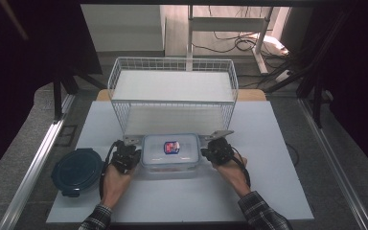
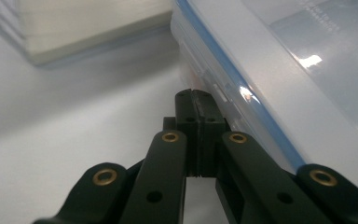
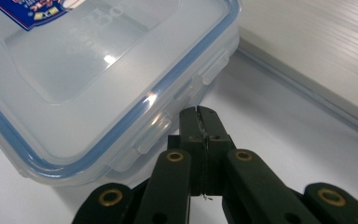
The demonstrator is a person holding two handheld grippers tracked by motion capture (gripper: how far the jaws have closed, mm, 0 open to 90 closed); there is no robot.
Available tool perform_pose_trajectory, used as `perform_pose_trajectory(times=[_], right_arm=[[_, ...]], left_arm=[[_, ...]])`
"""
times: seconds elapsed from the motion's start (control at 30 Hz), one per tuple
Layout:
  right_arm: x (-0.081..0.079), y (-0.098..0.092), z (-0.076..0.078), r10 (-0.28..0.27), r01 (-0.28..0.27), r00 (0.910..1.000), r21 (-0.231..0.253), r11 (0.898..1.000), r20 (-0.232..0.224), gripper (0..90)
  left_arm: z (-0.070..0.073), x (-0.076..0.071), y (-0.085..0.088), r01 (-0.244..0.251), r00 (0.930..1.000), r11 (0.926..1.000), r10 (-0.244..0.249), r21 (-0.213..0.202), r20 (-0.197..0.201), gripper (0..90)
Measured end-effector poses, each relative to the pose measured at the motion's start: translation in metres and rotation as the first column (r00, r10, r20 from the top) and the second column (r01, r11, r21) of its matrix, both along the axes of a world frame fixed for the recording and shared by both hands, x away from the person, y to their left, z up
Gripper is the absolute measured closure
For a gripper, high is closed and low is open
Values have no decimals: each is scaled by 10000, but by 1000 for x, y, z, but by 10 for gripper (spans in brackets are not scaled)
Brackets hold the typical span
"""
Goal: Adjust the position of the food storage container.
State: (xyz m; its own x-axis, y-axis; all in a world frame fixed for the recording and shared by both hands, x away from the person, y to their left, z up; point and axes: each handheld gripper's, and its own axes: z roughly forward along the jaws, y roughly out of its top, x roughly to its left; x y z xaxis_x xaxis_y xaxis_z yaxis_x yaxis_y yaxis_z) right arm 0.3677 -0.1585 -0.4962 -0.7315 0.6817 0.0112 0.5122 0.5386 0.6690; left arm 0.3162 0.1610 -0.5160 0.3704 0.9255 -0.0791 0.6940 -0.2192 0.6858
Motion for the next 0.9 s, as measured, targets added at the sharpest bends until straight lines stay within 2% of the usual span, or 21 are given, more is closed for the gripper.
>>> perform_pose_trajectory(times=[0.33,0.43,0.63,0.8,0.83,0.87,0.9], right_arm=[[-34,-14,2,154,-156,9998,-157,9998,-95,899],[-43,-17,2,179,-179,9998,-199,9996,-35,899],[-66,-29,3,41,-37,9999,-274,9996,117,899],[-70,-31,3,-8,11,10000,-261,9997,89,898],[-70,-32,3,-20,20,10000,-232,9997,20,897],[-71,-33,4,-36,37,10000,-212,9998,46,895],[-72,-33,5,-28,30,9999,-200,9998,118,881]], left_arm=[[2,-30,-5,620,9976,9977,-628,-282,-307,900],[3,-38,-8,768,9964,9968,-775,-220,-340,900],[3,-51,-16,1168,9924,9923,-1183,-414,-351,900],[3,-52,-15,1321,9904,9900,-1338,-493,-339,900],[2,-53,-9,1496,9885,9867,-1508,-628,-138,900],[3,-55,-8,1412,9899,9886,-1414,-526,-15,897],[4,-56,-6,1398,9902,9895,-1396,-352,97,816]])
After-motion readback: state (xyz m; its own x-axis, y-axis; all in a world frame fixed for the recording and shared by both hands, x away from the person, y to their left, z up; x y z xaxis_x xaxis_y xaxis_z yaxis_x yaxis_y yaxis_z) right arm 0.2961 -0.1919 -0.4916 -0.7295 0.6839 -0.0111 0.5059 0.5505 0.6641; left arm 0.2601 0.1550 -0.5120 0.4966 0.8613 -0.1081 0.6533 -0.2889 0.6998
